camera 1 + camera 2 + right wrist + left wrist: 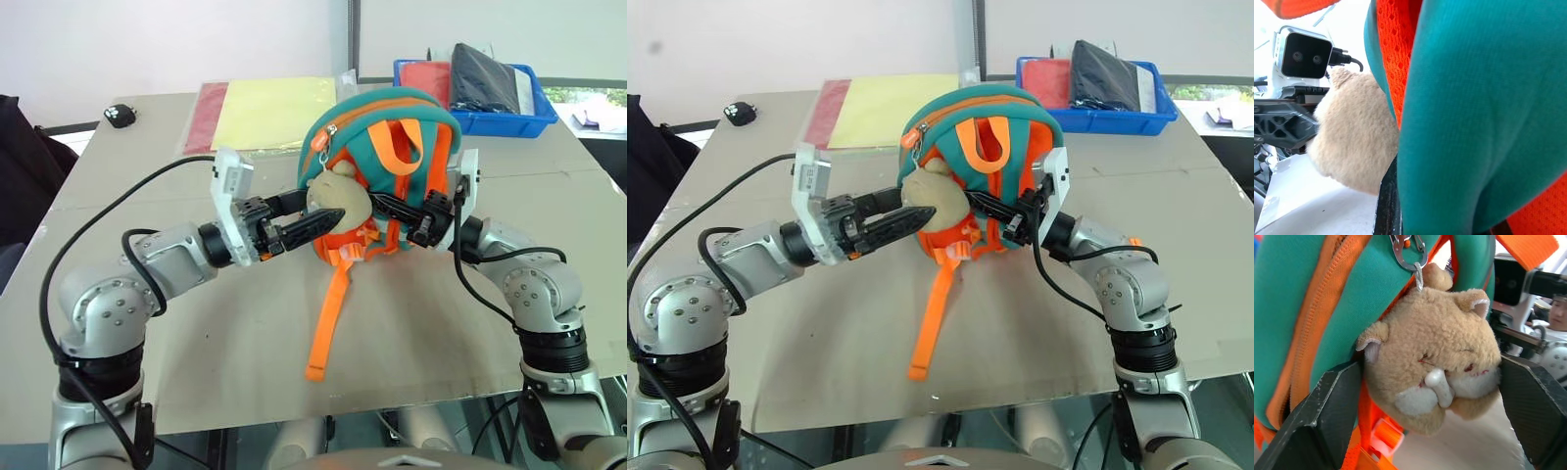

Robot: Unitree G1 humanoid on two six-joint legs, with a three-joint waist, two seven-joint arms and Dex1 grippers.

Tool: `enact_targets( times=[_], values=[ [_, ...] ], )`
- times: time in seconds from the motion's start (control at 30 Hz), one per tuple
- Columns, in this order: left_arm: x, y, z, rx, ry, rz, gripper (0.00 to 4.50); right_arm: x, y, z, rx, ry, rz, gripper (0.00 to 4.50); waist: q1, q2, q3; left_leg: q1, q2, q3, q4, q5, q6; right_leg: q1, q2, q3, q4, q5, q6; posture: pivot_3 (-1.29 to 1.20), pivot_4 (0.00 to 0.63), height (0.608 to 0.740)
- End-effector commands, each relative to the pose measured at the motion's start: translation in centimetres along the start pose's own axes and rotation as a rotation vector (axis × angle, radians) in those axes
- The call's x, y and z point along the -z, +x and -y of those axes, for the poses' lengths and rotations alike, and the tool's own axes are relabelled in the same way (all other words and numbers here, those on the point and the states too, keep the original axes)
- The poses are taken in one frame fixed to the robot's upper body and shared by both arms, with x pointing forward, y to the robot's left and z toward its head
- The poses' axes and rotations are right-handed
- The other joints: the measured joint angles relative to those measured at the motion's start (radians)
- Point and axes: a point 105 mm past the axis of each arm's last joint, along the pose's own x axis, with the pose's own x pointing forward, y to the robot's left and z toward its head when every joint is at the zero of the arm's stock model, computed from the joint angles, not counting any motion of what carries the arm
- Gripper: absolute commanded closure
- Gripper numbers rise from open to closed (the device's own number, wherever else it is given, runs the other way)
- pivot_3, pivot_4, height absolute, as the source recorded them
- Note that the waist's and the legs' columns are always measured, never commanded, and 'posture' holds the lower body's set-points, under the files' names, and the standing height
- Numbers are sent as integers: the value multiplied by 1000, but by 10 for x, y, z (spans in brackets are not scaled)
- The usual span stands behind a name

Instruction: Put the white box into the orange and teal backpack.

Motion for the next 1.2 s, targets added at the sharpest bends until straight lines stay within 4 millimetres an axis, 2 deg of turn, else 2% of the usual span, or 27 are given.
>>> enact_targets(
  times=[0.03,0.17,0.23,0.4,0.43,0.47,0.57,0.7,0.73,0.83,0.93,1.07,1.1,1.2],
  values=[
    [-10,-2,7,27,43,47,1851,-12,4,-11,-47,-36,46,4500,0,0,0,0,0,0,0,0,0,0,0,0,0,0,0,0,150,740],
    [-11,-5,9,41,27,66,3662,-12,5,-11,-48,-33,49,4500,-1,0,0,0,0,0,0,0,0,0,0,0,0,0,0,0,150,740],
    [-12,-8,8,37,22,78,4165,-12,5,-11,-48,-33,49,4500,-1,0,0,0,0,0,0,0,0,0,0,0,0,0,0,0,150,740],
    [-17,-19,12,55,22,102,4255,-12,6,-11,-51,-32,48,4500,-3,0,0,0,0,0,0,0,0,0,0,0,0,0,0,0,150,740],
    [-22,-24,13,57,28,120,4255,-12,6,-11,-53,-31,49,4500,-3,0,0,0,0,0,0,0,0,0,0,0,0,0,0,0,150,740],
    [-31,-37,13,46,32,155,4255,-11,6,-11,-54,-30,49,4500,-5,0,0,0,0,0,0,0,0,0,0,0,0,0,0,0,150,740],
    [-50,-78,-4,-86,83,194,4255,-10,6,-10,-50,-26,49,4500,-8,0,0,0,1,1,-1,0,0,-2,1,1,0,0,0,0,150,740],
    [-51,-97,-28,-211,85,177,4255,-9,7,-11,-53,-20,49,4500,-2,2,1,0,1,1,-2,0,0,-2,1,1,0,0,0,0,150,740],
    [-42,-99,-32,-230,78,121,4255,-8,7,-11,-56,-19,49,4500,-2,1,1,0,1,1,-2,0,0,-1,1,1,0,0,0,0,150,740],
    [1,-101,-45,-295,121,-140,4255,-8,9,-11,-62,-18,51,4500,-5,2,1,0,1,1,-2,0,0,-1,1,1,-2,0,0,0,150,740],
    [61,-99,-62,-349,184,-430,4255,-8,11,-11,-64,-18,55,4500,-3,3,1,1,1,1,-5,0,0,-1,1,2,-3,0,0,0,150,740],
    [73,-99,-95,-535,215,-438,4255,-9,12,-11,-65,-17,58,4500,-2,3,2,2,1,2,-7,0,0,-1,1,2,-3,0,0,0,150,740],
    [78,-98,-98,-548,219,-451,4255,-9,12,-11,-64,-17,58,4500,-2,3,1,2,1,1,-7,0,0,-1,1,2,-3,0,0,0,150,740],
    [94,-90,-81,-434,221,-489,4255,-9,11,-11,-60,-19,58,4500,-7,3,1,2,1,2,-7,0,0,-1,1,3,-3,0,0,0,150,740]
  ],
)
